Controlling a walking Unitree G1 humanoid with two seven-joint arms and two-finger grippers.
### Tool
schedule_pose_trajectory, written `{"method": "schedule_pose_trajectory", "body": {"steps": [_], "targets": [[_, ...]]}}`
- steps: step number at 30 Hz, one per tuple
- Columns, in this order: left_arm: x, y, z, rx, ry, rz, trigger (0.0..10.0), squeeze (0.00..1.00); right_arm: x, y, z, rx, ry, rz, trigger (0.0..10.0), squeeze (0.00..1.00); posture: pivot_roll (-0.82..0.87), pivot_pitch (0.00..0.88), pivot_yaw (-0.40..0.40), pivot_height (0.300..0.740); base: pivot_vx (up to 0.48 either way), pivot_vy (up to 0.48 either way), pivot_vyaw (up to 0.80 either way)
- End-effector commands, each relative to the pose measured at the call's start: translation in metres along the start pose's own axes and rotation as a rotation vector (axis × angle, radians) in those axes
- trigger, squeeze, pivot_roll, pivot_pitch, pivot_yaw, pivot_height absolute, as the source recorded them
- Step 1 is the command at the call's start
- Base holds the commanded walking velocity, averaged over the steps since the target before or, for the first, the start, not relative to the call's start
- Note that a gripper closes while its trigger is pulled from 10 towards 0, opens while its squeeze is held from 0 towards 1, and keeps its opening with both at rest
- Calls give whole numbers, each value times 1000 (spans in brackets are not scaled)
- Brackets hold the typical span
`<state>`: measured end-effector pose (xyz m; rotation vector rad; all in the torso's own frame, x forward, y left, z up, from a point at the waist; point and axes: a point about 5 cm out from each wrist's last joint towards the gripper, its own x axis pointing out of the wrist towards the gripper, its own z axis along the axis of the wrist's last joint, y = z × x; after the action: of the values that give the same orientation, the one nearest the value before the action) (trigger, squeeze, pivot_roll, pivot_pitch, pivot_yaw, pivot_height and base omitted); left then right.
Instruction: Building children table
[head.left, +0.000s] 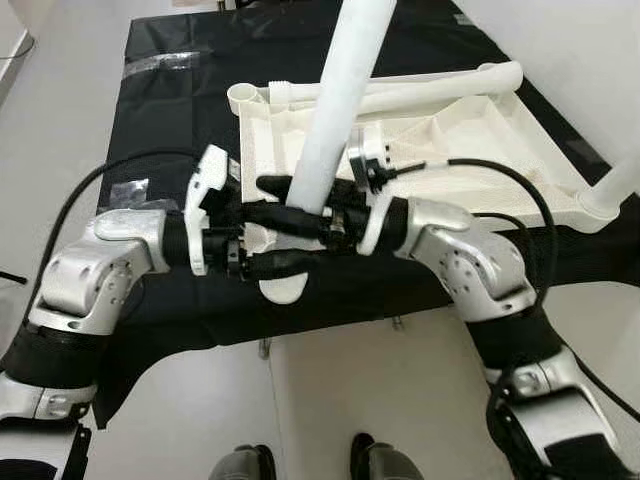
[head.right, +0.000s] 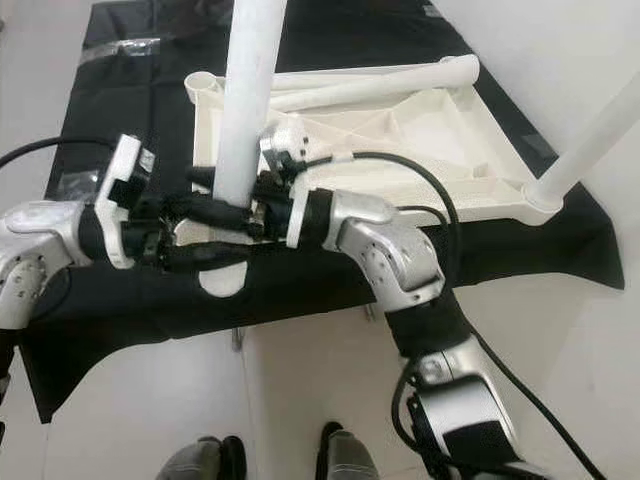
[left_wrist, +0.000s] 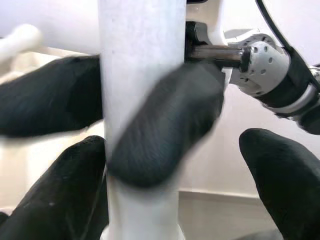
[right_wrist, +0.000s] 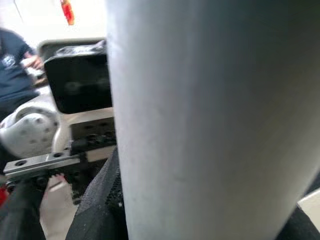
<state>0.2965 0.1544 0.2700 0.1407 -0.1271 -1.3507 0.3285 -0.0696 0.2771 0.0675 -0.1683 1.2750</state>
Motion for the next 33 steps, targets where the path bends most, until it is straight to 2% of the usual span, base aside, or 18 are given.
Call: {"method": "schedule_pose_trajectory", "body": {"steps": [1,4,6,8,11,16,17,18,19,21,23,25,26,27,28,31,33], "targets": [[-9,-5,0,-7,8,-30,10000,1000,-23,-25,14,-37,-58,-211,0,0,8,216,-15,740,0,0,0],[-23,-7,0,3,34,23,10000,1000,-35,-44,28,-53,-132,-376,0,0,9,216,-13,740,0,0,0],[-26,-7,-1,5,40,53,10000,1000,-39,-53,33,-55,-163,-469,0,0,10,217,-12,740,0,0,0],[-27,-8,-1,6,43,64,10000,1000,-41,-57,34,-51,-174,-506,0,0,10,217,-12,740,0,0,0],[-29,-7,-13,6,88,163,10000,1000,-54,-74,39,-26,-243,-700,0,0,17,220,-9,740,0,0,0],[-27,-4,-18,13,98,230,10000,1000,-57,-78,40,-12,-262,-750,0,0,18,222,-9,740,0,0,0],[-21,1,-23,14,86,322,10000,196,-57,-78,38,-2,-269,-757,235,0,20,225,-7,740,0,0,0],[-18,5,-26,13,77,386,10000,196,-56,-79,37,4,-276,-766,235,0,20,225,-7,740,0,0,0],[-9,6,-33,15,59,469,10000,0,-55,-78,34,35,-286,-790,10000,0,20,227,-7,740,0,0,0],[3,6,-43,7,33,573,10000,0,-52,-78,29,72,-293,-832,10000,0,22,227,-10,740,0,0,0],[6,6,-46,0,25,610,10000,0,-52,-78,27,80,-293,-848,10000,0,22,227,-10,740,0,0,0],[11,5,-50,-1,25,649,10000,0,-52,-77,25,78,-307,-878,10000,0,23,227,-13,740,0,0,0],[16,5,-57,-1,45,738,10000,0,-50,-76,21,59,-305,-909,10000,0,20,225,-16,740,0,0,0],[16,5,-57,-1,45,738,10000,0,-50,-76,21,59,-305,-909,10000,0,20,225,-16,740,0,0,0],[20,3,-62,-15,48,801,10000,0,-49,-72,18,36,-313,-916,10000,0,22,223,-21,740,0,0,0],[28,-4,-67,-4,41,904,10000,0,-41,-53,11,32,-367,-760,10000,0,24,220,-27,740,0,0,0],[32,-9,-63,37,12,954,10000,0,-40,-45,10,21,-386,-715,10000,0,23,216,-29,740,0,0,0]]}}
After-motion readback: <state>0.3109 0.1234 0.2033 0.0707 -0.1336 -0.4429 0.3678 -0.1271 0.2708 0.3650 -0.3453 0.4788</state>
